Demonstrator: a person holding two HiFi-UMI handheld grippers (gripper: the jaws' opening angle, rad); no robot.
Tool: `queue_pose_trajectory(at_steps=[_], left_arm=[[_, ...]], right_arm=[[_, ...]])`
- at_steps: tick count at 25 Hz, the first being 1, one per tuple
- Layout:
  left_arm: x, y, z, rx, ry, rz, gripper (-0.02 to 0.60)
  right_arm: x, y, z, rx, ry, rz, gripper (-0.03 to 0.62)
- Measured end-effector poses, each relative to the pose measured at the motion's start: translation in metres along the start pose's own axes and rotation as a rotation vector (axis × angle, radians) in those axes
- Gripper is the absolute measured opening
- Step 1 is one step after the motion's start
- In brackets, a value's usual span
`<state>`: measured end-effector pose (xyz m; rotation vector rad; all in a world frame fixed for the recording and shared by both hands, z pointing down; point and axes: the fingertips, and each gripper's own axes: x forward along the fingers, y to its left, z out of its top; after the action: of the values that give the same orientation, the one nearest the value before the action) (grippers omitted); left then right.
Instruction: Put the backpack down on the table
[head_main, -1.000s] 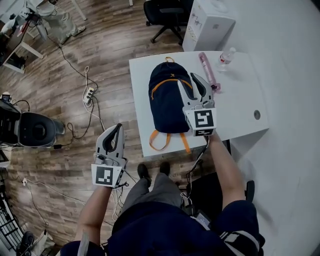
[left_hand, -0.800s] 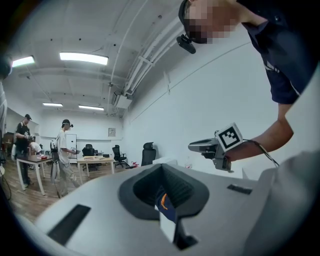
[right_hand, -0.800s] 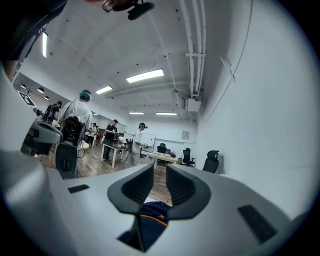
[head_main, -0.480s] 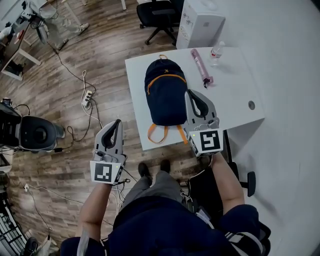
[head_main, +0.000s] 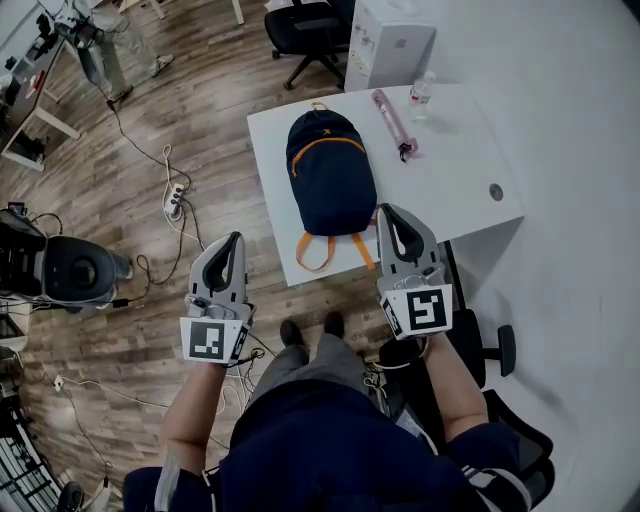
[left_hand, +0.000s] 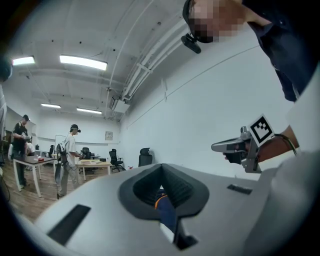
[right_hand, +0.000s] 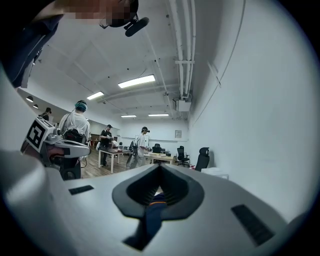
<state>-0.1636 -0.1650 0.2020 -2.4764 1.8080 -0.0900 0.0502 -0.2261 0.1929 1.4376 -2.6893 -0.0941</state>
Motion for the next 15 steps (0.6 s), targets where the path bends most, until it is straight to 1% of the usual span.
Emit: queue_pose_trajectory(at_steps=[9,15], left_arm=[[-0.022,-0.009,0.009,0.006,-0.002,-0.009,0.003],[-0.032,-0.009,0.014,0.016,-0.01,0.008,0.004]], right_arm=[[-0.047,0.01,-0.008,0.029,0.037,-0.058,0.002],[-0.067,0.009,-0.012,0.031,0.038,-0.112,0.0]])
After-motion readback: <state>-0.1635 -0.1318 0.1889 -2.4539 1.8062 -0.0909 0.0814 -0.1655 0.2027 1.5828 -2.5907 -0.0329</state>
